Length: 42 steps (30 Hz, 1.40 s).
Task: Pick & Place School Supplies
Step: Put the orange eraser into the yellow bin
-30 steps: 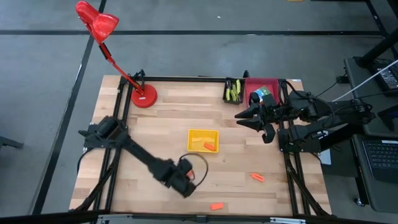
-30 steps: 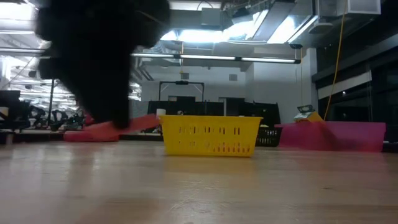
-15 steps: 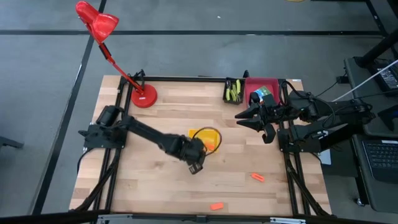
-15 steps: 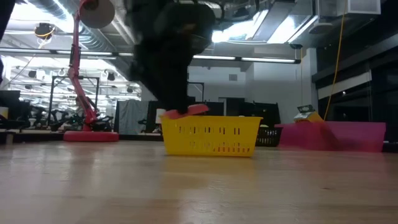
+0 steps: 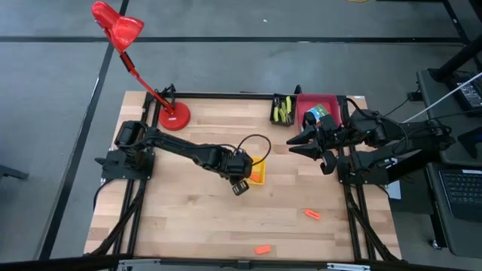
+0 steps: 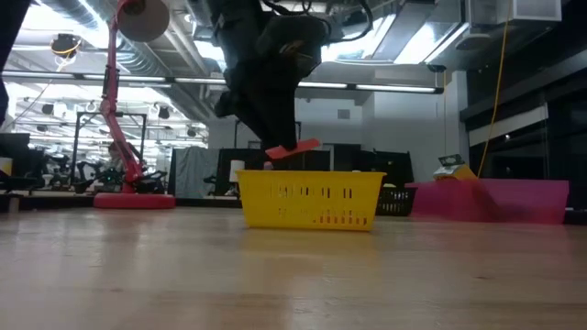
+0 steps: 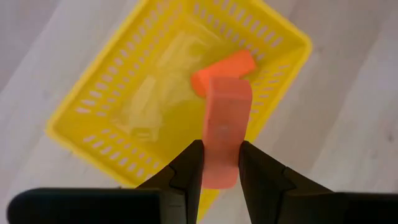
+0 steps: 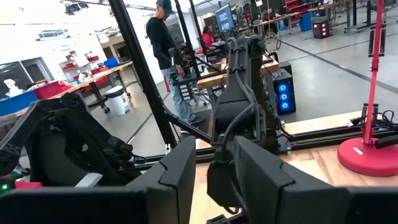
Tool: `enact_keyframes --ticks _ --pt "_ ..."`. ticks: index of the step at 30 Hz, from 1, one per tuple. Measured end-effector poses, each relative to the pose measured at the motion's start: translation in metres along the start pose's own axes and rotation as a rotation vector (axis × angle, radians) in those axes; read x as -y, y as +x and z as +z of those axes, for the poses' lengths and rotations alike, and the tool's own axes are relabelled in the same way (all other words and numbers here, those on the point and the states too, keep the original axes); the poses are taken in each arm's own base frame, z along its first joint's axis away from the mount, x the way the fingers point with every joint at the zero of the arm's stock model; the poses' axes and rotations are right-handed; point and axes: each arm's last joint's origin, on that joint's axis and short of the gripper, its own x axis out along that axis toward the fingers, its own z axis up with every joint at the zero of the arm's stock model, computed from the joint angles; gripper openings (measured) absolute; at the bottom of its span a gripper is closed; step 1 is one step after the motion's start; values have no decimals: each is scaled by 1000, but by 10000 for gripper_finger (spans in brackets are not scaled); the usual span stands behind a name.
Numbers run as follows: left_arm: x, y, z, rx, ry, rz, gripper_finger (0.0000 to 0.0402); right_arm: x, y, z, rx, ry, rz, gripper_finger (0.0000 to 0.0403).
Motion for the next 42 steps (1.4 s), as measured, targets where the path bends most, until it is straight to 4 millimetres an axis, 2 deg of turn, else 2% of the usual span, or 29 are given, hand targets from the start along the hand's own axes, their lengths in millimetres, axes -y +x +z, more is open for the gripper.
enact_keyframes --ticks 7,17,22,26,30,35,38,42 --pt "-5 1 7 3 8 -40 95 0 0 0 -3 -13 -3 113" --pt "-10 2 13 42 19 -4 147 6 0 1 2 -12 -33 113" --pt "-11 2 18 58 5 -54 156 7 0 -1 -10 -10 -57 113" --pt "2 -15 19 122 21 -148 154 11 -1 -10 -100 -1 -124 113" --pt "23 -50 2 182 26 -202 154 15 -2 -23 -224 21 -185 113" --pt "64 -88 -28 326 104 -314 157 20 0 -38 -370 -27 -216 113" --pt "79 -96 -47 367 111 -298 157 21 2 -47 -478 -47 -166 113" --pt "90 -102 -66 426 46 -251 157 14 6 -64 -624 27 -29 113"
